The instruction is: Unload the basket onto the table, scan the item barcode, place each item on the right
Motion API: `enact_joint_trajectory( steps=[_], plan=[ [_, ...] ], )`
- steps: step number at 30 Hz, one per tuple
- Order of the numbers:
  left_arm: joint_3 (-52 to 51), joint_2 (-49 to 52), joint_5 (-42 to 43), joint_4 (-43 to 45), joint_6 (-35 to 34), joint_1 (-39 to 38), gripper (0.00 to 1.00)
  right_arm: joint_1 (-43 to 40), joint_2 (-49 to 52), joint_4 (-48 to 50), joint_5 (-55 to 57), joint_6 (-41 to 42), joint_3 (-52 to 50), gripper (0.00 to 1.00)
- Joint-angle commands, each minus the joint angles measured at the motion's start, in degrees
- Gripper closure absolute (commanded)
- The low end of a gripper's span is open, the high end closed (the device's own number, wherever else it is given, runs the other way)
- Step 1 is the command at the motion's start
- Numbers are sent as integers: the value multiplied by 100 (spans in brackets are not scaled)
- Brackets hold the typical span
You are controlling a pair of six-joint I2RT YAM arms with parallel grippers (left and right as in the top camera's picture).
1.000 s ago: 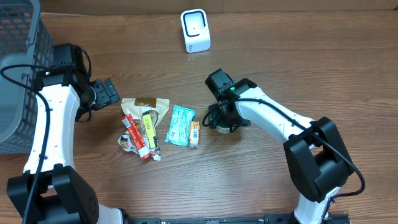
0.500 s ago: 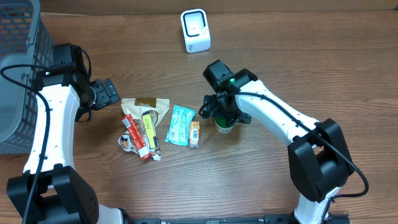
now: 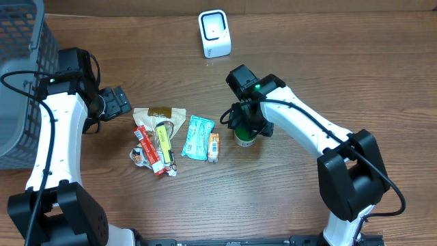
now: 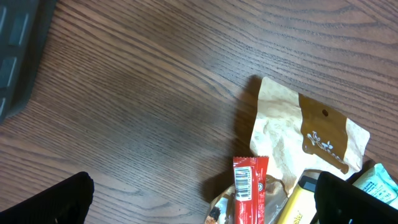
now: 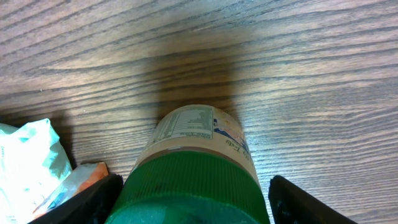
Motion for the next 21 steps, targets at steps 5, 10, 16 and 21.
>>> enact_joint_trajectory(
  steps=[5, 10, 16, 21],
  plan=[
    [107, -20, 20, 2, 109, -7, 0, 153, -4, 345, 9, 96, -365, 22],
    [107, -20, 22, 2, 109, -7, 0, 153, -4, 673, 4, 238, -671, 23],
    [107, -20, 22, 2, 109, -7, 0, 151, -2, 789, 7, 238, -800, 23],
    [107, -20, 22, 2, 109, -7, 0, 151, 0, 798, 7, 238, -800, 23]
  ],
)
